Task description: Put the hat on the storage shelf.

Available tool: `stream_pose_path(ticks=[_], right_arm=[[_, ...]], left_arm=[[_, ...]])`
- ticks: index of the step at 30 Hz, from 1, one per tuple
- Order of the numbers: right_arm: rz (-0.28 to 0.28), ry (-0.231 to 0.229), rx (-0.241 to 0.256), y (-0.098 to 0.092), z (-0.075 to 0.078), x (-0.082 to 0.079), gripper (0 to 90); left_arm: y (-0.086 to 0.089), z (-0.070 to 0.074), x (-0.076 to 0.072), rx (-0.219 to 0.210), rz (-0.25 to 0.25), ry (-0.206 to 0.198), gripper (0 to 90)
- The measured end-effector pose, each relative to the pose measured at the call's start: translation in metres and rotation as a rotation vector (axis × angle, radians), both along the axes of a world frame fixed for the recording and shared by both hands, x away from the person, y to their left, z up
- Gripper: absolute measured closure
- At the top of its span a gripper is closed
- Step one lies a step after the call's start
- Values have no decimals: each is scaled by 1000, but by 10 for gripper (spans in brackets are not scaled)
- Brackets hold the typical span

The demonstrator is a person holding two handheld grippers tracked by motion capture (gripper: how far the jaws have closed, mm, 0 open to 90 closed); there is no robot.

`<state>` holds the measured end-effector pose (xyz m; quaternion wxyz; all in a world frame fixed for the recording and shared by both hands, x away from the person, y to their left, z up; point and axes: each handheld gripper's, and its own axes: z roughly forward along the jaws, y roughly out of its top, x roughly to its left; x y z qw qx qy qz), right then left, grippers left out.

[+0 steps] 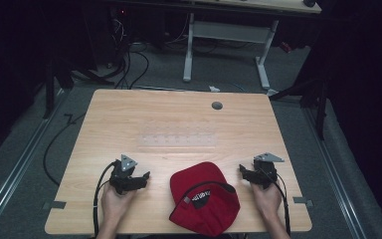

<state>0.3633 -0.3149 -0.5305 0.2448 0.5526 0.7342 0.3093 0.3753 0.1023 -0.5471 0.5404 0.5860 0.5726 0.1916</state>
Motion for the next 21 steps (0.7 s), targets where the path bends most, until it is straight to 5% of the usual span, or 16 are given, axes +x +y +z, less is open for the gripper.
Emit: stream_pose_path(ticks=[21], right_arm=[[-9,-1,14,-2,1,-1,395]], left_arm=[[0,0,0,0,2,1,259]])
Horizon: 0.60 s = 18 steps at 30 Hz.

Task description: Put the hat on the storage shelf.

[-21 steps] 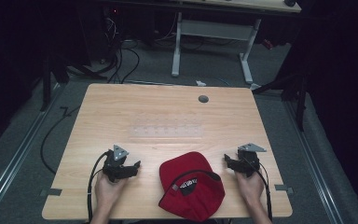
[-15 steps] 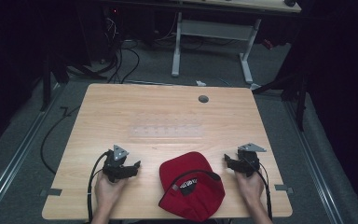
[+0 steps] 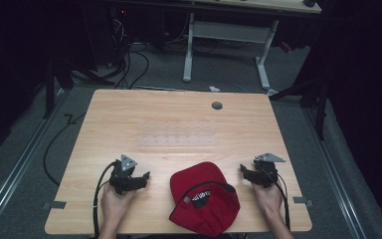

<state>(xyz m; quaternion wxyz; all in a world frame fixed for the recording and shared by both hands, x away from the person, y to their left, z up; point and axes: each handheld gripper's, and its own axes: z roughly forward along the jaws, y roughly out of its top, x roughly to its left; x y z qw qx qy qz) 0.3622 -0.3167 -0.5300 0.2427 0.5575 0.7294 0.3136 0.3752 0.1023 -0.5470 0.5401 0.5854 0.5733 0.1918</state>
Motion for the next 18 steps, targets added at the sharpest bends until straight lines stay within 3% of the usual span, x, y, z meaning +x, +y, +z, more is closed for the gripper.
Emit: stream_pose_path(ticks=[7,18], right_arm=[[11,-5,51,-4,8,-9,436],[80,-50,153,-3,37,-38,452]], left_arm=[[0,0,0,0,1,0,259],[0,0,0,-1,2,0,260]])
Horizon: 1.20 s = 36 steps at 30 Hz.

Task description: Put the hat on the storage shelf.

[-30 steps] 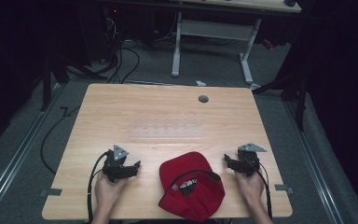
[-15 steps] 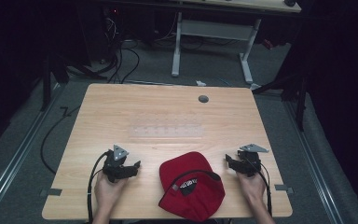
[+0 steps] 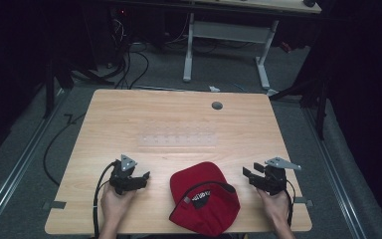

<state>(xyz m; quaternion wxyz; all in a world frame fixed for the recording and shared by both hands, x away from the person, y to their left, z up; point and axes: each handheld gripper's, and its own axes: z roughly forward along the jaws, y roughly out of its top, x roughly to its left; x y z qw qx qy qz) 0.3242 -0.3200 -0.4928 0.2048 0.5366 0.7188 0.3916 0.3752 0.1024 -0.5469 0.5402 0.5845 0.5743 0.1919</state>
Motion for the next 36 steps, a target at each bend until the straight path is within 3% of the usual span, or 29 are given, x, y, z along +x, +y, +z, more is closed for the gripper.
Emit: stream_pose_path(ticks=[8,16,20,25,36], right_arm=[[98,-43,45,10,23,-22,449],[202,-53,87,29,37,-39,420],[249,-44,79,40,40,-43,390],[278,-24,54,52,37,-41,353],[291,58,42,65,13,-24,332]], left_arm=[[0,0,0,0,0,0,260],[0,0,0,1,0,0,259],[0,0,0,0,0,0,259],[0,0,0,0,0,0,259],[0,0,0,0,0,0,259]])
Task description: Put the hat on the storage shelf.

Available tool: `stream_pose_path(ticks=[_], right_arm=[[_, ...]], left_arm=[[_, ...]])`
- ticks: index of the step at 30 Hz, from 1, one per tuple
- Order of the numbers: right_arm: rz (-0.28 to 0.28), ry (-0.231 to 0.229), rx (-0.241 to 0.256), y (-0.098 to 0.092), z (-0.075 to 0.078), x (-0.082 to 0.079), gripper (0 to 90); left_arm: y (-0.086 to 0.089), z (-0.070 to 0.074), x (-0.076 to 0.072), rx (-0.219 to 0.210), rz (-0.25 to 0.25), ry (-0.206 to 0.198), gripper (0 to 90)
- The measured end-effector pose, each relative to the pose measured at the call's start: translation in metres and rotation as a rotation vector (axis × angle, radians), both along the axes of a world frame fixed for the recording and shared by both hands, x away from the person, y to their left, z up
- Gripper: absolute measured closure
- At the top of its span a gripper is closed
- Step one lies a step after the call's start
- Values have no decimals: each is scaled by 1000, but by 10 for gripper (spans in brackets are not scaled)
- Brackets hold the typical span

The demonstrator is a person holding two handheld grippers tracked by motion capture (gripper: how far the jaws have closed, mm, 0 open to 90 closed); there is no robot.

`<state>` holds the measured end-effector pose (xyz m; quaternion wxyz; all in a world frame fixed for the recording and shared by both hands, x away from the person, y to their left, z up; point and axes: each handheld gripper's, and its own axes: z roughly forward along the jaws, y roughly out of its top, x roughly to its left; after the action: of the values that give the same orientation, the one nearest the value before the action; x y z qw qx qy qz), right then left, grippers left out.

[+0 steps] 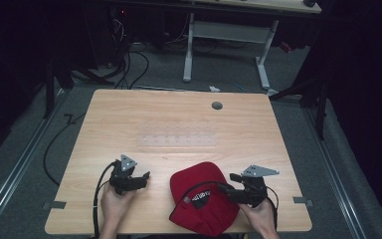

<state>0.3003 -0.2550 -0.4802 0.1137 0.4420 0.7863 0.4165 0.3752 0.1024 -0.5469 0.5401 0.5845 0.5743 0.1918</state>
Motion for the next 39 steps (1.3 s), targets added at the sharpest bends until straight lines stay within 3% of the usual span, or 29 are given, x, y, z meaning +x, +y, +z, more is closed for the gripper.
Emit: stream_pose_path(ticks=[10,22,28,39], right_arm=[[16,46,-20,4,-14,7,404],[61,76,-30,9,-28,10,677],[72,103,17,5,-27,12,758],[73,129,85,0,-18,18,796]], left_arm=[[0,0,0,0,0,0,260],[0,0,0,0,1,-1,259],[0,0,0,1,0,-1,259],[-1,0,0,1,5,0,251]])
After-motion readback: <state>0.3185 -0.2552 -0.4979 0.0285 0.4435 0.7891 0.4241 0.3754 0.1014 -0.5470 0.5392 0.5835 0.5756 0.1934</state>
